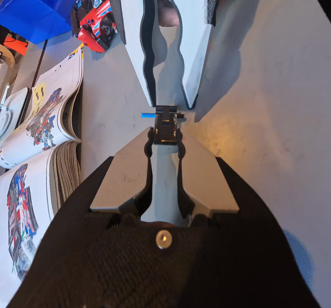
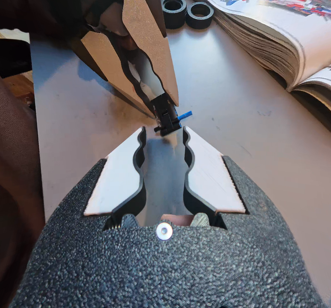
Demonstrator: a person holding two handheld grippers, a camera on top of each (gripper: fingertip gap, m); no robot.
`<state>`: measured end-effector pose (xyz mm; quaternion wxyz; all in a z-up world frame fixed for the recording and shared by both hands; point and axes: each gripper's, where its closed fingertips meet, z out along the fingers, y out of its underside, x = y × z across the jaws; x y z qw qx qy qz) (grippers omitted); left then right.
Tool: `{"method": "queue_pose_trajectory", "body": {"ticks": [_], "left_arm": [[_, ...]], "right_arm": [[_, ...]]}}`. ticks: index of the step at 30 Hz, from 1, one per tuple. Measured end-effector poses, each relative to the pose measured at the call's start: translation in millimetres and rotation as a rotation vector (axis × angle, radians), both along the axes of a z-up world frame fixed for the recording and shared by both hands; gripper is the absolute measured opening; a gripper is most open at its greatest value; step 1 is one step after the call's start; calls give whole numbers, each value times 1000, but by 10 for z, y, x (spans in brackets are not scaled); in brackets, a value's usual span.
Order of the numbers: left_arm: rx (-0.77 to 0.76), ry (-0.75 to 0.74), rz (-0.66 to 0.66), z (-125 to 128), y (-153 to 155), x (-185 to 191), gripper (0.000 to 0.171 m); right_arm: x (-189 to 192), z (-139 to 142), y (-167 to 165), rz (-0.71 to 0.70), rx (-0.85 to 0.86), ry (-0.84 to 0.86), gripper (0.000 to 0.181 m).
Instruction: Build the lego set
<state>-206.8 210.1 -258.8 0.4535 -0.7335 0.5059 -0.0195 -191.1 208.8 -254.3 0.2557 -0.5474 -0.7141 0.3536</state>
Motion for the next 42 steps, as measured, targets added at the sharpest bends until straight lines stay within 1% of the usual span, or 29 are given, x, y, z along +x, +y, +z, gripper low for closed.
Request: {"method": "queue_pose_trajectory", "body": {"ticks": [2,5,9,12,14,17,20,21,24,25,27,29,30,31,32,33,36,37,42], "left_arm": [[13,5,4,6,-38,-58,22],[34,-8,22,44,-90,-151,22],[57,7,57,50,-145,-287,22],[42,29,79,10,-188,-377,22],[36,43,84,-11,-211,-400,22],[50,66,105,-25,-201,-413,22],[42,62,119,-28,-197,-412,23],[39,60,123,-28,-196,-414,22],[35,58,129,-30,-193,-425,23],[35,57,129,-29,-193,-428,23],[37,58,132,-29,-191,-440,22],[36,59,134,-30,-190,-450,22],[35,59,135,-31,-190,-450,23],[36,60,134,-31,-190,-449,23],[37,60,134,-31,-190,-448,23],[35,59,134,-31,-191,-448,23],[25,51,137,-34,-187,-452,23],[22,48,138,-35,-186,-453,23],[27,50,133,-36,-184,-453,22]], "right_arm": [[-9,-66,-14,0,-11,-24,42],[-25,-85,21,-19,13,-25,41],[-38,-59,67,-49,6,-6,41],[-63,-59,121,-79,-23,-14,40],[-145,9,197,-122,-17,32,40],[-441,216,405,-233,-21,141,32],[-923,378,752,-359,-5,168,33],[-1112,437,836,-377,-4,174,34],[-1671,573,967,-344,33,188,34],[-1824,548,1001,-329,57,162,34],[-2031,337,1037,-283,105,44,34],[-2102,43,1052,-246,131,-88,31],[-2116,-55,1042,-234,131,-122,30],[-2130,-84,1019,-219,128,-117,24],[-2130,-92,976,-193,120,-107,14],[-2121,-102,944,-176,111,-99,9],[-2104,-113,916,-175,82,-49,5],[-2090,-115,903,-168,75,-46,1],[-2072,-127,882,-155,112,-45,1]]}}
